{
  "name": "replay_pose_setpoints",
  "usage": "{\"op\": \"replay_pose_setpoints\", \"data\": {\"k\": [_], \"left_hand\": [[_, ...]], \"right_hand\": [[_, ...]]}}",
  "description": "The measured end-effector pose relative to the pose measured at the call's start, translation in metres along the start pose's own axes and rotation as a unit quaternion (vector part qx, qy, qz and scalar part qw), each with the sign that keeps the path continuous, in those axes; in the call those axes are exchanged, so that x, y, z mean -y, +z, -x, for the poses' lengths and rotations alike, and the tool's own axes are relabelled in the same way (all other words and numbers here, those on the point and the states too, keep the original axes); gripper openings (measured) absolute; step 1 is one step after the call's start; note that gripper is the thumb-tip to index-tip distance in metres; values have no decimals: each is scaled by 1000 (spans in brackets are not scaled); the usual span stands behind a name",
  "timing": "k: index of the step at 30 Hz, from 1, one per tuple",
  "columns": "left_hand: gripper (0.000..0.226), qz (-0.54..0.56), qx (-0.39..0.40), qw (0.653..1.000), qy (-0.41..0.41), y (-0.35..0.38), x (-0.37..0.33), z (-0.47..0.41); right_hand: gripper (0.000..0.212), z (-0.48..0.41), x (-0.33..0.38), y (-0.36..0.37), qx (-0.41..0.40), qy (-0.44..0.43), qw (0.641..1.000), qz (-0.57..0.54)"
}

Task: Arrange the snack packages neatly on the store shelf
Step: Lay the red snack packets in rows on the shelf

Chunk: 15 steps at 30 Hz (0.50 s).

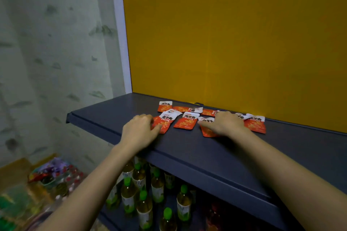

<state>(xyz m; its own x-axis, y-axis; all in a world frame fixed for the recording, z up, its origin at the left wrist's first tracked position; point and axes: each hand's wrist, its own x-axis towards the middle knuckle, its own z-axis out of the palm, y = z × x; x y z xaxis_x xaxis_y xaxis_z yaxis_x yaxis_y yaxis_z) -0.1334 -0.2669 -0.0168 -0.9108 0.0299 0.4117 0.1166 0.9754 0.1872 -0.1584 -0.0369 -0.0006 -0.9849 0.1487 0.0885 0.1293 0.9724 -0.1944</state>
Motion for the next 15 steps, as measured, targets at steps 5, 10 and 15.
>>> {"op": "replay_pose_setpoints", "data": {"k": [5, 10, 15], "left_hand": [[60, 10, 46, 999, 13, 22, 6, -53], [83, -17, 135, 989, 51, 37, 13, -84], [77, 5, 153, 985, 80, 42, 12, -104]], "right_hand": [[68, -8, 15, 13, -44, 48, 998, 8], [56, -14, 19, 19, -1, 118, 990, -82], [47, -9, 25, 21, -34, 166, 976, -133]]}}
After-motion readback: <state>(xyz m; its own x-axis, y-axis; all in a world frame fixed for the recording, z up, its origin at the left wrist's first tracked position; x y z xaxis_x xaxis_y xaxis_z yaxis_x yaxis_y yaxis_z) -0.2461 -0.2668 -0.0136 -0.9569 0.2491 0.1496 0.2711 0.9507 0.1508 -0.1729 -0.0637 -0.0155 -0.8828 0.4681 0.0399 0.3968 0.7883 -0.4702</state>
